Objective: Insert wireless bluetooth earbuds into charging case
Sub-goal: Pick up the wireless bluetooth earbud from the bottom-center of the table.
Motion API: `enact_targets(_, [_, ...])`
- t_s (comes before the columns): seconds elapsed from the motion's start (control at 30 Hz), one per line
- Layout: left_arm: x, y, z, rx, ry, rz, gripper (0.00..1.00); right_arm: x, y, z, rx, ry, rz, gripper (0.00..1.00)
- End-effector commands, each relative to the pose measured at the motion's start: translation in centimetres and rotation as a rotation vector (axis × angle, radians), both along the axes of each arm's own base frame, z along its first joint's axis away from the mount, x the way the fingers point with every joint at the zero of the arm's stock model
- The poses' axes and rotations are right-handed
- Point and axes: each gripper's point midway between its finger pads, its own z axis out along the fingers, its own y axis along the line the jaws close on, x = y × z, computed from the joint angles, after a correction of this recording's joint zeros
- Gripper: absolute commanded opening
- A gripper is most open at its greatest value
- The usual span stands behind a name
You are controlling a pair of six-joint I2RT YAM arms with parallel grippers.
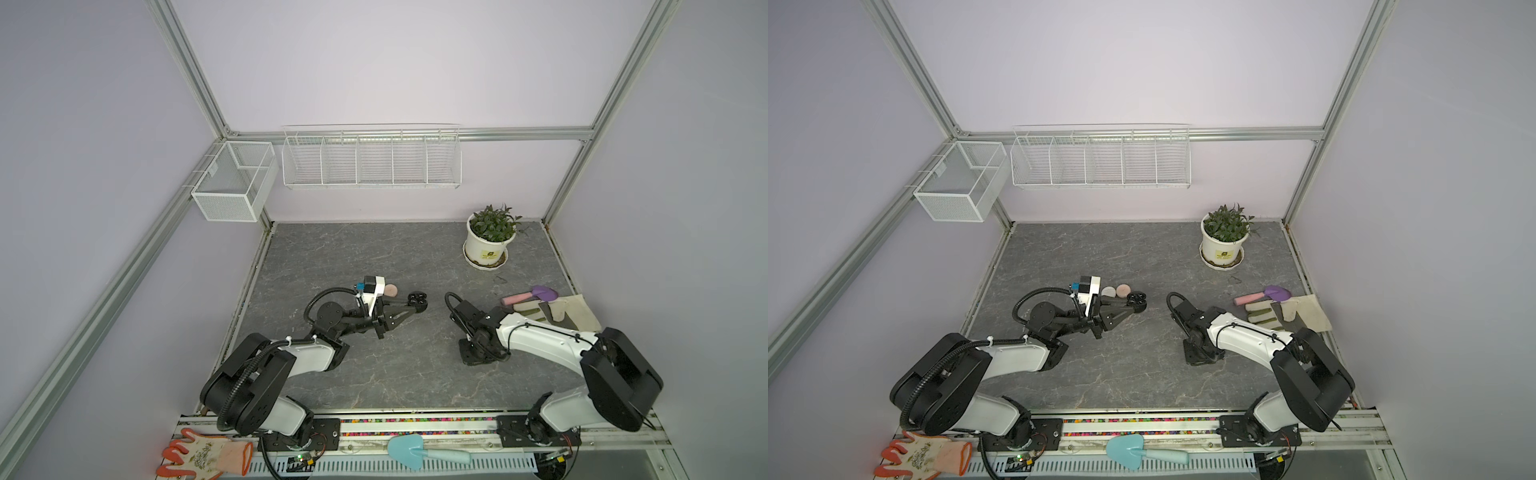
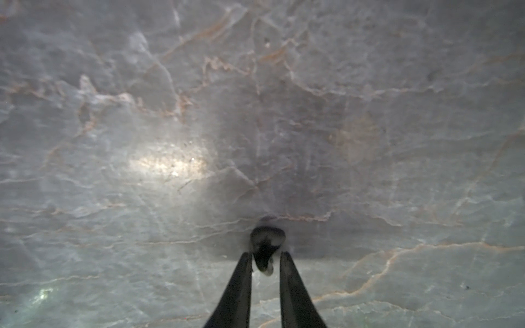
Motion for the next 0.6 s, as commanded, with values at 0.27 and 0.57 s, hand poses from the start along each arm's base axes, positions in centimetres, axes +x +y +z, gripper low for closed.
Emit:
enact_targets(0.27, [-0.19,0.28,0.08,-0.013,-0.01,0.005,0.0,-0.37,-0.26,-0.64,-0.021,0.004,-0.007,0.16])
enact_targets(0.57, [-0.15,0.32,0.12,-0.014,-0.01,0.008,0.0,-0.79,-0.78,-1.2,-0.035,0.011,-0.026,0.14])
